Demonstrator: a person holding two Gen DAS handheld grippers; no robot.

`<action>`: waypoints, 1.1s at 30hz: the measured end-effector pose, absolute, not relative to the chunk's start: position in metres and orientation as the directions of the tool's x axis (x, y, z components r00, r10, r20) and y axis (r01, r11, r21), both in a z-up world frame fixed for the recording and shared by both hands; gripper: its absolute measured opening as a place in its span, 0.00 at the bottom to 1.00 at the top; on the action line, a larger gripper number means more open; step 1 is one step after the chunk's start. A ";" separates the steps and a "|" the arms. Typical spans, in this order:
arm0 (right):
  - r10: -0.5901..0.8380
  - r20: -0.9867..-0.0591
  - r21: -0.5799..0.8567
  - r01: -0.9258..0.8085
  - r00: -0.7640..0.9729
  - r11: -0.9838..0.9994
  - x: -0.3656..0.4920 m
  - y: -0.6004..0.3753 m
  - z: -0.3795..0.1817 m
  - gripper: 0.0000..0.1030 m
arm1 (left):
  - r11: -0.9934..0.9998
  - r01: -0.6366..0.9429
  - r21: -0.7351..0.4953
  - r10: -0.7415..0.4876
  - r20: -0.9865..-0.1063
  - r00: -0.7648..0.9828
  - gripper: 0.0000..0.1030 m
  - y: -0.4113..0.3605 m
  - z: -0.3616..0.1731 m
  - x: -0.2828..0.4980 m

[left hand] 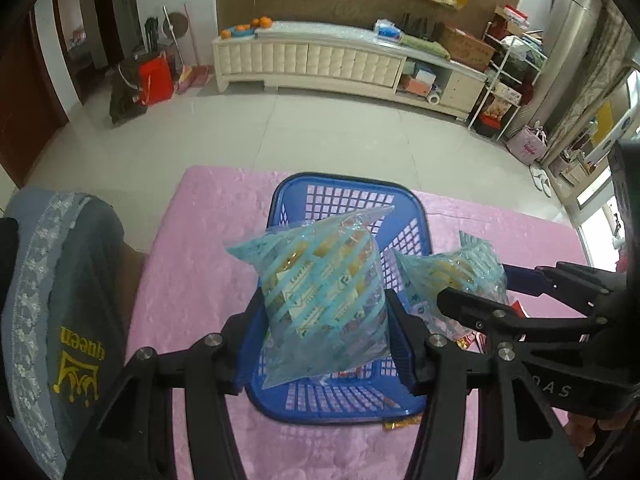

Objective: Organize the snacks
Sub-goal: 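Carry both bun bags over the blue basket and open both tools, then move both tools back over the remaining snacks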

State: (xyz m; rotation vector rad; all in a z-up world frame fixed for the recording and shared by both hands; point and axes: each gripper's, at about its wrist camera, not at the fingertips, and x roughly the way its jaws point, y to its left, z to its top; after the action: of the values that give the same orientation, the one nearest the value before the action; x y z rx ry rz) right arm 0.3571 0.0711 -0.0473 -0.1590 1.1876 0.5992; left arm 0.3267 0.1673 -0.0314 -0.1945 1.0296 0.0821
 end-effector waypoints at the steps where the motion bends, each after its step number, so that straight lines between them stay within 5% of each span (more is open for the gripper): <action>1: 0.350 -0.906 0.188 -0.515 0.237 0.836 0.362 0.073 -0.051 0.59 | 0.979 -0.156 -0.132 -0.035 -0.861 0.508 0.51 0.168 -0.036 0.332; 20: 0.302 -0.921 0.136 -0.521 0.248 0.843 0.414 0.092 -0.081 0.61 | 0.953 -0.209 -0.218 -0.104 -0.886 0.451 0.55 0.196 -0.100 0.395; 23: 0.327 -0.915 0.173 -0.504 0.236 0.846 0.417 0.090 -0.083 0.66 | 0.951 -0.224 -0.212 -0.081 -0.872 0.482 0.63 0.200 -0.095 0.394; 27: 0.324 -0.902 0.153 -0.491 0.286 0.858 0.415 0.082 -0.075 0.86 | 0.954 -0.215 -0.209 -0.077 -0.865 0.497 0.68 0.202 -0.087 0.391; 33: 0.327 -0.908 0.171 -0.480 0.262 0.861 0.400 0.070 -0.067 0.86 | 0.963 -0.187 -0.192 -0.072 -0.856 0.512 0.68 0.193 -0.067 0.373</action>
State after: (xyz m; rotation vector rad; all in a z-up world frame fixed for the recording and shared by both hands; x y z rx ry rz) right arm 0.3996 0.0701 -0.0667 -0.1492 1.1869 0.5481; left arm 0.3730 0.1931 -0.0670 -0.2754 1.0351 0.0703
